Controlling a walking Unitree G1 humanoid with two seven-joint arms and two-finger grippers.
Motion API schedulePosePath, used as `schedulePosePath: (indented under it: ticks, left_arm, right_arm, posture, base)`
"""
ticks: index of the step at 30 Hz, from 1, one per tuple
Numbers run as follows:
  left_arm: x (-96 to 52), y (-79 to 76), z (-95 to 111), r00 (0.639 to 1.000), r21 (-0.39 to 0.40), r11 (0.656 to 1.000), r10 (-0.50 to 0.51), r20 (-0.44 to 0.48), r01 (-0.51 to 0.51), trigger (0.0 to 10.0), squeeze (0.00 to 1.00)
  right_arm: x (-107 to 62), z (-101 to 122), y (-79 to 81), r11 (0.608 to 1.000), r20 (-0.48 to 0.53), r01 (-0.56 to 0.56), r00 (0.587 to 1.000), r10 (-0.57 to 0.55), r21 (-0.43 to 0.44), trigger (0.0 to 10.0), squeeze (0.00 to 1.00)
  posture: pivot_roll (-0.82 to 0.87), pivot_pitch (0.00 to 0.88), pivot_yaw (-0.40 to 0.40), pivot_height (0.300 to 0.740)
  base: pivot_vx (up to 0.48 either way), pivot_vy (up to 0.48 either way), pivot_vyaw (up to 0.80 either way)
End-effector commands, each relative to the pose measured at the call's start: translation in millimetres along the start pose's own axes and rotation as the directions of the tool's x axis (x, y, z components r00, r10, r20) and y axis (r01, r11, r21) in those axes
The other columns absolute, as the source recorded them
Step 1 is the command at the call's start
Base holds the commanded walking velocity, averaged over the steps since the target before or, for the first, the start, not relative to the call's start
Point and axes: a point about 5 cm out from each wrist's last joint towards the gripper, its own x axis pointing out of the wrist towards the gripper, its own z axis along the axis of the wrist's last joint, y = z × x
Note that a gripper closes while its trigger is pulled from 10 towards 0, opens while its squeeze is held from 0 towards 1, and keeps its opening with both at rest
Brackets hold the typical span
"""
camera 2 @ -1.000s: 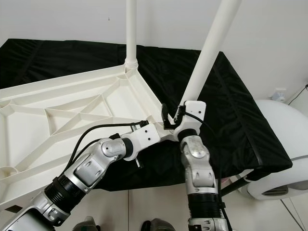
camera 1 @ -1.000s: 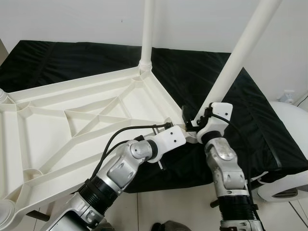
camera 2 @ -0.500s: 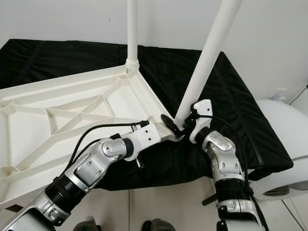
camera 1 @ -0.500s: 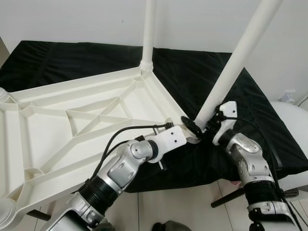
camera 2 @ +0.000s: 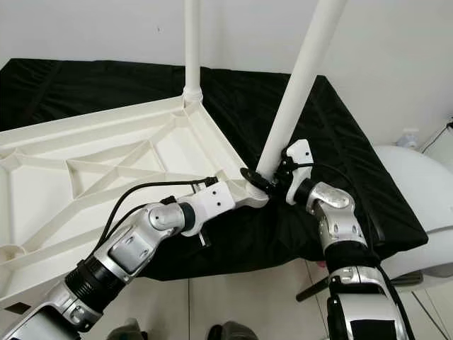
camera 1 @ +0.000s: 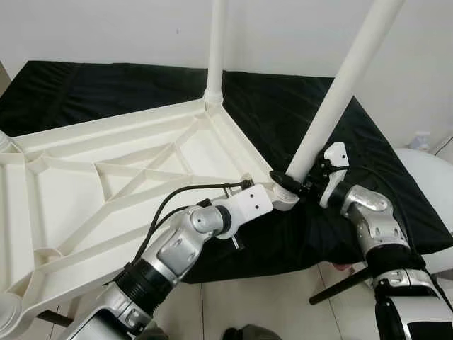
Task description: Building children table
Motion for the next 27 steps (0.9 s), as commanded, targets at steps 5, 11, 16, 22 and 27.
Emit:
schedulePosePath:
  ticks: [5,11,16,22,27]
  left_arm:
    - [4.4,-13.0,6,0.994,0.021,0.994,-0.105,0.032,0.104,10.0,0.00]
    - [4.9,-14.5,6,0.993,0.024,0.994,-0.110,0.035,0.110,10.0,0.00]
    - [5.4,-16.7,6,0.992,0.025,0.993,-0.118,0.035,0.118,10.0,0.00]
    - [5.8,-18.9,6,0.992,0.027,0.992,-0.125,0.035,0.124,10.0,0.00]
    - [5.7,-19.8,6,0.991,0.027,0.992,-0.127,0.033,0.126,10.0,0.00]
  right_arm:
    - [-4.8,-8,-0.5,1.000,-0.034,-0.012,0.999,0.013,0.019,0.0,0.00]
    - [-10.1,-7,0.4,0.999,-0.006,0.024,1.000,-0.024,0.021,0.0,0.00]
    - [-10.2,-4,-0.7,0.996,0.023,0.083,0.996,-0.084,0.043,10.0,0.00]
    - [-3.7,0,1.7,0.967,0.064,0.240,0.967,-0.245,0.087,10.0,0.00]
    - [5.8,2,13.0,0.931,0.078,0.351,0.930,-0.359,0.101,10.0,0.00]
  posture:
    - [0.02,0.000,-0.083,0.740]
    - [0.02,0.000,-0.081,0.740]
    - [0.01,0.000,-0.081,0.740]
    - [0.01,0.000,-0.085,0.740]
    - [0.01,0.000,-0.089,0.740]
  base:
    - [0.000,0.000,0.00]
    - [0.000,0.000,0.00]
    - [0.000,0.000,0.00]
    - [0.000,0.000,0.00]
    - [0.000,0.000,0.00]
